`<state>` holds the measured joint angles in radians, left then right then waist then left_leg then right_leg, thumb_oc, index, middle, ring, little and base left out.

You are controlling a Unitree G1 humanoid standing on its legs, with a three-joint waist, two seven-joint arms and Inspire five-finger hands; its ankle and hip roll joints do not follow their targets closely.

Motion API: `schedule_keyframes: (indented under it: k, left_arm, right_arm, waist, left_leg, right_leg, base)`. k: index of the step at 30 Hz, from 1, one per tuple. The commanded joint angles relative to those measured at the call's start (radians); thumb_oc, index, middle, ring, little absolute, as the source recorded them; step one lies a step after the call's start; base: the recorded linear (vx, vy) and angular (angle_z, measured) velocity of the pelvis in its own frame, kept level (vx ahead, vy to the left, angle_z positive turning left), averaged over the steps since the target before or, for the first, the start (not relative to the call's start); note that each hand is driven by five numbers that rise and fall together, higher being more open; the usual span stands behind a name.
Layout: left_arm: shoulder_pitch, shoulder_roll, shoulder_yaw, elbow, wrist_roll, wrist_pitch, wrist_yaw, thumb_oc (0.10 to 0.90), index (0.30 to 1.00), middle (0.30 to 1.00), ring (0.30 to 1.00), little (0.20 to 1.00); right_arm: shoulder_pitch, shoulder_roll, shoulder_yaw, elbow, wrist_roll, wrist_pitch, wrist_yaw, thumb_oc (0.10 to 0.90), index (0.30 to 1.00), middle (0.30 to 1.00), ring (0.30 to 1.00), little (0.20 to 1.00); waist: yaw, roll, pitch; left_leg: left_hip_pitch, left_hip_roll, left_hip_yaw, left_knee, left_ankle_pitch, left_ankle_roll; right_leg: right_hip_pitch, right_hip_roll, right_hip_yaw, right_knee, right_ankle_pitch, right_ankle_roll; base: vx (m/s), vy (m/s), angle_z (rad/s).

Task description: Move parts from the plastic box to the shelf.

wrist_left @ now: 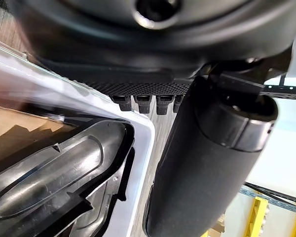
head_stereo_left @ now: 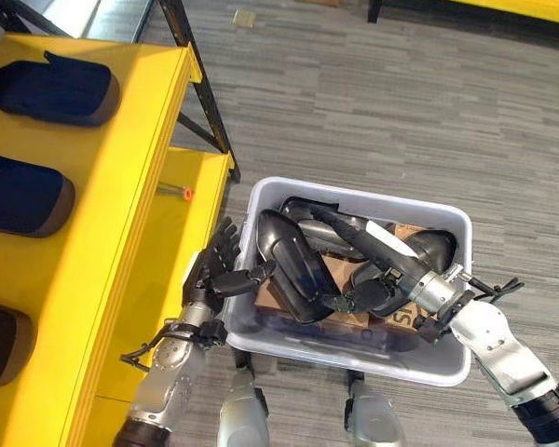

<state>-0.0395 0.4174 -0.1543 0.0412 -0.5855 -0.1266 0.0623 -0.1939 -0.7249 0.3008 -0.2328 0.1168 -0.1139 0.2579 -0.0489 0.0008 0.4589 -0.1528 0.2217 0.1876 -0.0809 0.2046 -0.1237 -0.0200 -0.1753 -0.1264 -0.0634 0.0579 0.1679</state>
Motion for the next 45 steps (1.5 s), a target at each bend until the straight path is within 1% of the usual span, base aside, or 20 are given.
schedule_keyframes:
  k: [1,6,11,12,13,15,18,24,30,32,34,35,36,37,38,40,41,42,43,45]
  left_arm:
    - [-0.06,0.05,0.028,-0.102,-0.013,-0.063,-0.003,0.9,1.0,1.0,1.0,1.0]
    - [-0.05,0.058,0.038,-0.112,-0.006,-0.055,-0.009,0.9,1.0,1.0,1.0,1.0]
    - [-0.035,0.072,0.051,-0.118,-0.003,-0.043,-0.031,0.9,1.0,1.0,1.0,1.0]
    - [-0.034,0.073,0.05,-0.12,0.004,-0.041,-0.034,0.9,1.0,1.0,1.0,1.0]
    - [-0.034,0.081,0.049,-0.121,0.015,-0.034,-0.039,0.9,1.0,1.0,1.0,1.0]
    - [-0.028,0.079,0.05,-0.118,0.011,-0.037,-0.041,0.9,1.0,1.0,1.0,1.0]
    - [-0.025,0.07,0.053,-0.113,0.017,-0.038,-0.048,0.9,1.0,1.0,1.0,1.0]
    - [-0.03,0.066,0.048,-0.095,0.018,-0.03,-0.059,0.9,1.0,1.0,1.0,1.0]
    - [-0.029,0.066,0.046,-0.095,0.024,-0.036,0.004,0.9,1.0,1.0,1.0,1.0]
    - [0.016,0.053,0.071,-0.094,0.007,-0.05,0.018,0.9,1.0,1.0,1.0,1.0]
    - [0.038,0.047,0.085,-0.094,-0.006,-0.06,0.004,0.9,1.0,1.0,1.0,1.0]
    - [0.044,0.042,0.089,-0.091,-0.008,-0.064,-0.011,0.9,1.0,1.0,1.0,1.0]
    - [0.047,0.039,0.092,-0.086,-0.009,-0.068,-0.032,0.9,1.0,1.0,1.0,1.0]
    - [0.036,0.037,0.083,-0.083,-0.013,-0.082,-0.051,0.9,1.0,1.0,1.0,1.0]
    - [0.025,0.035,0.068,-0.084,-0.014,-0.092,-0.037,0.9,1.0,1.0,1.0,1.0]
    - [0.012,0.027,0.045,-0.088,-0.009,-0.097,-0.007,0.9,1.0,1.0,1.0,1.0]
    - [0.004,0.016,0.031,-0.082,0.002,-0.109,0.011,0.9,1.0,1.0,1.0,1.0]
    - [0.0,0.019,0.027,-0.081,0.008,-0.107,0.023,0.9,1.0,1.0,1.0,1.0]
    - [-0.002,0.022,0.025,-0.077,0.003,-0.096,0.031,0.9,1.0,1.0,1.0,1.0]
    - [0.006,0.027,0.028,-0.075,0.008,-0.097,0.031,0.9,1.0,1.0,1.0,1.0]
  right_arm:
    - [-0.082,-0.032,-0.028,-0.154,-0.039,-0.073,-0.013,0.9,1.0,1.0,1.0,1.0]
    - [-0.072,-0.058,-0.053,-0.178,-0.064,-0.064,0.013,0.9,1.0,1.0,1.0,1.0]
    - [-0.059,-0.115,-0.091,-0.234,-0.092,-0.055,0.091,0.9,1.0,1.0,1.0,1.0]
    - [-0.058,-0.125,-0.096,-0.239,-0.088,-0.048,0.091,0.9,1.0,1.0,1.0,1.0]
    - [-0.057,-0.143,-0.103,-0.235,-0.064,-0.056,0.049,0.9,1.0,1.0,1.0,1.0]
    - [-0.053,-0.133,-0.117,-0.239,-0.054,-0.072,0.053,0.9,1.0,1.0,1.0,1.0]
    - [-0.042,-0.119,-0.129,-0.247,-0.066,-0.061,0.076,0.9,1.0,1.0,1.0,1.0]
    - [-0.032,-0.109,-0.145,-0.235,-0.042,-0.079,0.058,0.9,1.0,1.0,1.0,1.0]
    - [-0.049,-0.084,-0.137,-0.229,-0.035,-0.089,0.046,0.9,1.0,1.0,1.0,1.0]
    - [-0.055,-0.063,-0.126,-0.23,-0.029,-0.078,0.067,0.9,1.0,1.0,1.0,1.0]
    - [-0.057,-0.059,-0.127,-0.232,-0.025,-0.06,0.069,0.9,1.0,1.0,1.0,1.0]
    - [-0.061,-0.059,-0.128,-0.232,-0.017,-0.046,0.068,0.9,1.0,1.0,1.0,1.0]
    - [-0.067,-0.058,-0.13,-0.229,-0.012,-0.035,0.069,0.9,1.0,1.0,1.0,1.0]
    - [-0.089,-0.058,-0.126,-0.215,-0.007,-0.031,0.066,0.9,1.0,1.0,1.0,1.0]
    - [-0.096,-0.057,-0.114,-0.203,-0.019,-0.048,0.053,0.9,1.0,1.0,1.0,1.0]
    - [-0.098,-0.052,-0.107,-0.192,-0.027,-0.067,0.037,0.9,1.0,1.0,1.0,1.0]
    - [-0.114,-0.052,-0.108,-0.177,-0.028,-0.081,0.029,0.9,1.0,1.0,1.0,1.0]
    - [-0.14,-0.051,-0.102,-0.168,-0.024,-0.071,0.03,0.9,1.0,1.0,1.0,1.0]
    - [-0.154,-0.043,-0.103,-0.174,-0.021,-0.049,0.039,0.9,1.0,1.0,1.0,1.0]
    - [-0.152,-0.031,-0.107,-0.184,-0.019,-0.033,0.052,0.9,1.0,1.0,1.0,1.0]
  waist:
    - [-0.002,-0.02,-0.055]
    - [-0.004,-0.023,-0.049]
    - [-0.002,-0.037,-0.043]
    - [-0.001,-0.04,-0.041]
    - [-0.001,-0.045,-0.038]
    - [-0.003,-0.045,-0.042]
    - [-0.007,-0.043,-0.048]
    - [-0.015,-0.041,-0.055]
    - [-0.005,-0.03,-0.048]
    - [0.006,-0.015,-0.054]
    - [0.006,-0.005,-0.055]
    - [0.003,-0.001,-0.054]
    - [-0.003,0.001,-0.053]
    - [-0.018,-0.005,-0.046]
    - [-0.026,-0.011,-0.043]
    - [-0.036,-0.023,-0.05]
    - [-0.039,-0.026,-0.064]
    - [-0.04,-0.022,-0.066]
    - [-0.048,-0.023,-0.069]
    - [-0.05,-0.024,-0.073]
  left_leg:
    - [0.037,-0.042,0.023,0.125,-0.182,0.045]
    - [0.037,-0.049,0.025,0.13,-0.186,0.049]
    - [0.038,-0.055,0.024,0.143,-0.197,0.054]
    - [0.037,-0.055,0.023,0.147,-0.199,0.055]
    - [0.034,-0.058,0.026,0.153,-0.203,0.057]
    - [0.037,-0.059,0.028,0.154,-0.206,0.057]
    - [0.045,-0.057,0.031,0.154,-0.206,0.055]
    - [0.056,-0.054,0.039,0.157,-0.211,0.057]
    - [0.039,-0.042,0.022,0.189,-0.214,0.052]
    - [0.038,-0.001,-0.009,0.162,-0.164,0.023]
    - [0.031,0.028,-0.016,0.133,-0.123,0.002]
    - [0.024,0.039,-0.01,0.135,-0.108,-0.005]
    - [0.021,0.045,0.012,0.152,-0.11,-0.004]
    - [0.023,0.025,0.062,0.243,-0.185,0.021]
    - [0.018,0.007,0.065,0.329,-0.22,0.031]
    - [0.022,-0.04,0.016,0.435,-0.255,0.047]
    - [0.048,-0.1,-0.057,0.405,-0.293,0.066]
    - [0.065,-0.12,-0.068,0.36,-0.328,0.081]
    - [0.103,-0.118,-0.026,0.289,-0.371,0.094]
    - [0.134,-0.113,-0.006,0.245,-0.379,0.097]
  right_leg:
    - [-0.097,0.047,-0.045,0.184,-0.119,-0.073]
    - [-0.098,0.046,-0.041,0.19,-0.12,-0.072]
    - [-0.092,0.048,-0.034,0.194,-0.12,-0.069]
    - [-0.091,0.048,-0.035,0.195,-0.12,-0.068]
    - [-0.092,0.052,-0.035,0.198,-0.122,-0.068]
    - [-0.088,0.053,-0.033,0.196,-0.123,-0.068]
    - [-0.083,0.051,-0.033,0.195,-0.122,-0.068]
    - [-0.077,0.054,-0.028,0.2,-0.126,-0.069]
    - [-0.092,0.069,-0.056,0.276,-0.174,-0.095]
    - [-0.082,0.093,-0.071,0.3,-0.203,-0.117]
    - [-0.077,0.106,-0.077,0.294,-0.206,-0.125]
    - [-0.075,0.106,-0.084,0.287,-0.202,-0.127]
    - [-0.075,0.101,-0.094,0.279,-0.198,-0.128]
    - [-0.099,0.074,-0.101,0.276,-0.191,-0.129]
    - [-0.12,0.067,-0.091,0.27,-0.18,-0.133]
    - [-0.145,0.072,-0.048,0.254,-0.159,-0.142]
    - [-0.179,0.086,0.019,0.235,-0.126,-0.13]
    - [-0.2,0.083,0.039,0.235,-0.108,-0.113]
    - [-0.22,0.064,0.032,0.237,-0.084,-0.086]
    - [-0.226,0.054,0.025,0.228,-0.067,-0.071]
  base:
    - [-0.08,0.012,0.03]
    - [-0.01,0.002,0.0]
    - [0.0,-0.006,0.0]
    - [-0.03,-0.087,0.0]
    - [-0.03,-0.082,0.0]
    - [-0.02,-0.038,0.01]
    - [0.0,0.0,0.0]
    - [0.02,-0.016,-0.01]
    - [-0.03,-0.121,-0.04]
    - [0.06,-0.237,0.09]
    - [0.01,-0.119,0.25]
    - [-0.04,-0.09,0.16]
    - [-0.22,-0.052,0.15]
    - [-0.32,-0.008,0.37]
    - [-0.36,0.032,0.92]
    - [-0.25,0.235,0.53]
    - [-0.26,0.488,-0.37]
    - [-0.23,0.542,-0.47]
    - [-0.12,0.353,-0.71]
    - [-0.08,0.211,-0.35]
